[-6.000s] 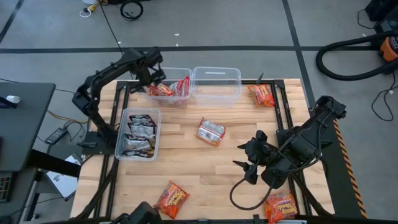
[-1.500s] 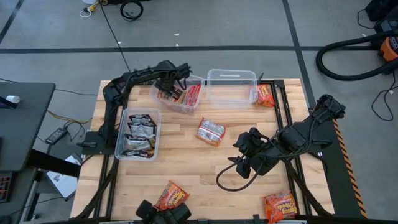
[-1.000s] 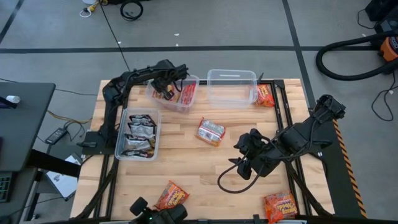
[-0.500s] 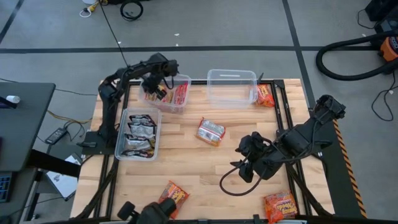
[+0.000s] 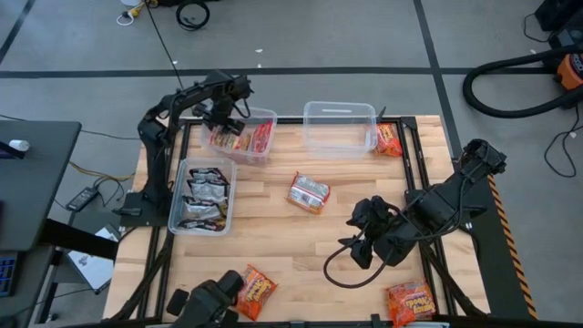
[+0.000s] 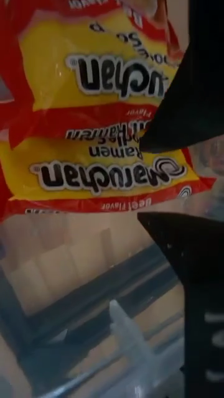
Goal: Sort Maruchan noodles
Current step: Adjust the orange noodle pack from transparent bin
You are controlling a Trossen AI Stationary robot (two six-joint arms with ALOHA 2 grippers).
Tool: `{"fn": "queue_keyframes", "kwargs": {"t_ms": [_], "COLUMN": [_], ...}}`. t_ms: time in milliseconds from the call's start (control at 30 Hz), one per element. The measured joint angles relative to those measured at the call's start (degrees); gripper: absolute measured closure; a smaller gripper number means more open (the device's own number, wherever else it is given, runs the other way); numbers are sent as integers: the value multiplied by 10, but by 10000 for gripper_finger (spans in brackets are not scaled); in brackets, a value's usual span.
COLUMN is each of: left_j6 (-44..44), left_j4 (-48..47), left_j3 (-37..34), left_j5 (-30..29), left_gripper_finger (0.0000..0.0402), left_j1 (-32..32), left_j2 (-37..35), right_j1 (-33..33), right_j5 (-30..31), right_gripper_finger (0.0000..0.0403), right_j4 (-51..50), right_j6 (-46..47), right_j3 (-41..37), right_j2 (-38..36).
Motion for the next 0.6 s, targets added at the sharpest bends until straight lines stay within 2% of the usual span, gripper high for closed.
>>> {"fn": "queue_keyframes", "kwargs": {"t_ms": [133, 233, 600], "left_j6": [1, 4, -39], "left_j4": [14, 26, 33], "left_j3": [0, 0, 0], "left_j5": [20, 23, -4], "left_gripper_finger": [189, 177, 244], "left_j1": [3, 3, 18], "left_j2": [0, 0, 13], "right_j1": [-8, -16, -35], "right_j5": [1, 2, 4], "right_gripper_finger": [119, 119, 119], "right_j4": [-5, -6, -7], "right_j6": [-5, -15, -31], "right_j3": [0, 0, 0], "right_j2": [0, 0, 0]}}
